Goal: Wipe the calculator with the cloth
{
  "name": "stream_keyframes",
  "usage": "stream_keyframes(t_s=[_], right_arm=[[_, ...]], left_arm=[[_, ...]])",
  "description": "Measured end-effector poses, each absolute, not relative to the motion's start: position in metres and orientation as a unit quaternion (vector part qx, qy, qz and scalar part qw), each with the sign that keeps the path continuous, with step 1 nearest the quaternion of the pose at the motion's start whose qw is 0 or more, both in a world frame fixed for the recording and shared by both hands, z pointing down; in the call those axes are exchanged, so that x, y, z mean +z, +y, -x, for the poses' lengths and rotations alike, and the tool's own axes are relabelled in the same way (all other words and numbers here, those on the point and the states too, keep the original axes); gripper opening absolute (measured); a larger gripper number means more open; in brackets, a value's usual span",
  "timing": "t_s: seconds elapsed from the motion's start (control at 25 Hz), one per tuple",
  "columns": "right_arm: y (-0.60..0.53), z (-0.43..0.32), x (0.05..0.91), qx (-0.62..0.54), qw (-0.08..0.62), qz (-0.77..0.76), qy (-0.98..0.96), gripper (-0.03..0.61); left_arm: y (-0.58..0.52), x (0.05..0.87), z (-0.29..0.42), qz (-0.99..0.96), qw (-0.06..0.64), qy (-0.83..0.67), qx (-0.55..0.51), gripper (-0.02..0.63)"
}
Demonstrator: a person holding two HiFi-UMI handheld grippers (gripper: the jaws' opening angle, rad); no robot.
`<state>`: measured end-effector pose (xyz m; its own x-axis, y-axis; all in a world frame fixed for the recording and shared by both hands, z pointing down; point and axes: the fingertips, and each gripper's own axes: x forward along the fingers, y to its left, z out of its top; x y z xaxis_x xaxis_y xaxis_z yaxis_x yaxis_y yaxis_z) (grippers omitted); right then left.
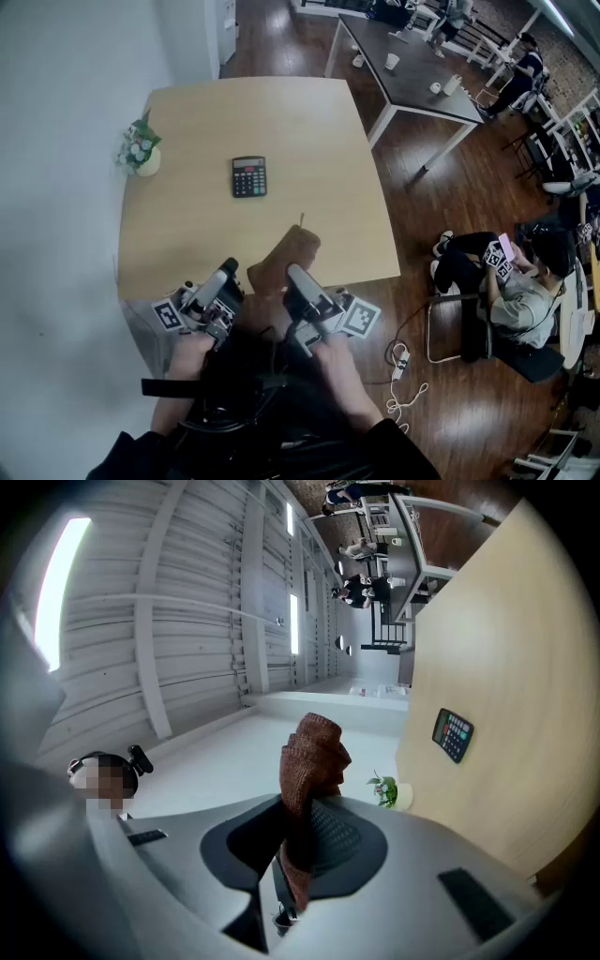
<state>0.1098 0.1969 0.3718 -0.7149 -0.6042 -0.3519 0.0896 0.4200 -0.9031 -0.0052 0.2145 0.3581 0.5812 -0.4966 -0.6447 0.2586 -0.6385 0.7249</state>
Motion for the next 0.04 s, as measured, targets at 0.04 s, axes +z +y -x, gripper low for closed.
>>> stream_keyframes(t_s=[0.04], right_arm=[[0.1933, -0.1153, 0.3697, -0.509, 0.341, 0.164, 0.774, 0.063]], left_arm=[[0.2126, 0.3568, -0.0013, -0.783, 0.418, -0.073, -0.454, 0.175]])
